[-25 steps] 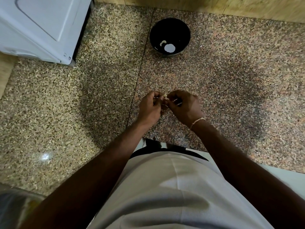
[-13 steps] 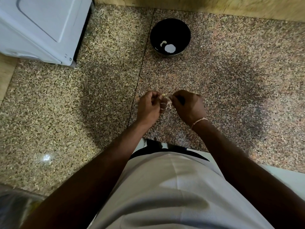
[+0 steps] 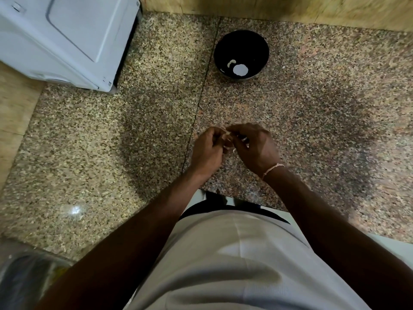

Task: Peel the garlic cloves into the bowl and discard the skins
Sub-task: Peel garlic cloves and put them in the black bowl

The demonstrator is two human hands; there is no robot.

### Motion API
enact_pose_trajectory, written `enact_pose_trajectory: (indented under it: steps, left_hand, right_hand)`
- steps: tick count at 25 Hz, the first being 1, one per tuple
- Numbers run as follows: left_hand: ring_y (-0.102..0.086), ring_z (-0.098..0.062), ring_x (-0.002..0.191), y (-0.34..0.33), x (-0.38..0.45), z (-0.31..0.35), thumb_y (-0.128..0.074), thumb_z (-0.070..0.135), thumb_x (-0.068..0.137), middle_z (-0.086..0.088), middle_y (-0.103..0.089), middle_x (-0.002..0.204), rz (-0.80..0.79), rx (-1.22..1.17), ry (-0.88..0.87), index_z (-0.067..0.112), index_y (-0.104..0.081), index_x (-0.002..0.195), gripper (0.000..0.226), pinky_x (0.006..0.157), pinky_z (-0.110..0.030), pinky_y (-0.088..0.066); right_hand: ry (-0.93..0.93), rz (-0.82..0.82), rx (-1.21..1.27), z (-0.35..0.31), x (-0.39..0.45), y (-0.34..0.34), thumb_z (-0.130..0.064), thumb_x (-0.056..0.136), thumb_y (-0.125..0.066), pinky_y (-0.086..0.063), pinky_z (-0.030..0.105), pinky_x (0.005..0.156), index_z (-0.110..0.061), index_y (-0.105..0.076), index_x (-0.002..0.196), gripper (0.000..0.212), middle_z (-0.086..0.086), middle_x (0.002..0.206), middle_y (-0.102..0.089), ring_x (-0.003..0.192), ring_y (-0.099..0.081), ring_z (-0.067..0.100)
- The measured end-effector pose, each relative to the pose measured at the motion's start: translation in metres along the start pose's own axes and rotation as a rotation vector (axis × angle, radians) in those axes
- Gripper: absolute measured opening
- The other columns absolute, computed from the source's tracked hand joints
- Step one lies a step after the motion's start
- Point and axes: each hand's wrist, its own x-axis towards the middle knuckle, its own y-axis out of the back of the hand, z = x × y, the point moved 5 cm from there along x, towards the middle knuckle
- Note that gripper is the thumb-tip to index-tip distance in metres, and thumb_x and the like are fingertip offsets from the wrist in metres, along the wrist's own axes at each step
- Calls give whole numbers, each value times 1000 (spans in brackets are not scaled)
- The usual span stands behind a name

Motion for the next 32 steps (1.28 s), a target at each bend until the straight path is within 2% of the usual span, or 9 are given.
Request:
enact_pose_trajectory:
  steps: [7, 11, 15, 19, 22, 25, 28, 30, 32]
  left_hand:
    - [-76, -22, 69, 33, 4, -8, -64, 34, 102, 2, -78, 84, 109, 23, 22, 27, -67, 91, 13, 60, -55, -63]
    - [-69, 0, 65, 39, 2, -10, -71, 17, 99, 15, -71, 77, 181, 49, -1, 27, -65, 92, 14, 56, -24, -57]
    - [-74, -13, 66, 34, 2, -14, -70, 13, 100, 7, -69, 81, 144, -31, 42, 23, -65, 94, 13, 58, -38, -63]
    - [-76, -24, 73, 21, 4, -18, -70, 16, 100, -1, -73, 83, 83, 1, 71, 14, -69, 98, 3, 67, -48, -65]
    - [-74, -17, 74, 5, 6, -20, -69, 19, 98, 2, -75, 84, 6, 131, 89, 19, -71, 95, 4, 67, -41, -62]
    - [-67, -15, 78, -13, 10, -22, -65, 13, 95, 7, -70, 85, -72, 287, 144, 21, -69, 95, 9, 66, -30, -48]
    - [-64, -27, 87, -28, 16, -18, -63, 7, 90, -5, -69, 95, -125, 400, 121, 12, -69, 103, 15, 70, -36, -47]
    - [-61, -25, 86, -32, 19, -13, -63, 5, 88, -4, -66, 97, -145, 450, 83, 10, -69, 106, 19, 68, -34, -44]
    - [-63, -25, 92, -39, 22, -9, -64, 1, 87, -6, -66, 104, -187, 501, 42, 9, -69, 111, 26, 74, -37, -51]
  right_hand:
    - [23, -23, -19, 2, 34, -18, -24, 94, -71, -57, 41, 76, -14, -80, 100, 14, 2, 93, -78, 81, -69, 18]
    - [-42, -93, -132, 13, 59, -28, -25, 90, -70, -57, 41, 83, -16, -79, 94, 14, 2, 92, -78, 84, -69, 22]
    - [-177, -188, -234, 29, 68, -35, -34, 91, -70, -56, 40, 84, -18, -77, 99, 19, 4, 99, -76, 100, -65, 30]
    - [-189, -174, -214, 36, 51, -21, -26, 95, -65, -54, 32, 72, -17, -77, 100, 16, 7, 95, -75, 88, -69, 26]
    - [-211, -105, -221, 43, 27, -3, -15, 96, -62, -57, 37, 77, -13, -76, 110, 20, 12, 105, -73, 91, -69, 29]
    - [-168, -111, -303, 44, 9, 0, -1, 95, -57, -56, 39, 82, -5, -73, 116, 27, 18, 110, -67, 96, -65, 36]
    - [-77, -233, -415, 36, -2, -14, 5, 90, -56, -51, 46, 89, -3, -70, 121, 35, 20, 116, -62, 105, -57, 39]
    - [-16, -330, -434, 30, -8, -21, 5, 88, -58, -48, 45, 91, -6, -70, 123, 39, 18, 116, -61, 107, -55, 38]
    - [-28, -357, -380, 31, -15, -17, 7, 86, -58, -50, 45, 89, -6, -73, 120, 40, 17, 112, -63, 104, -58, 38]
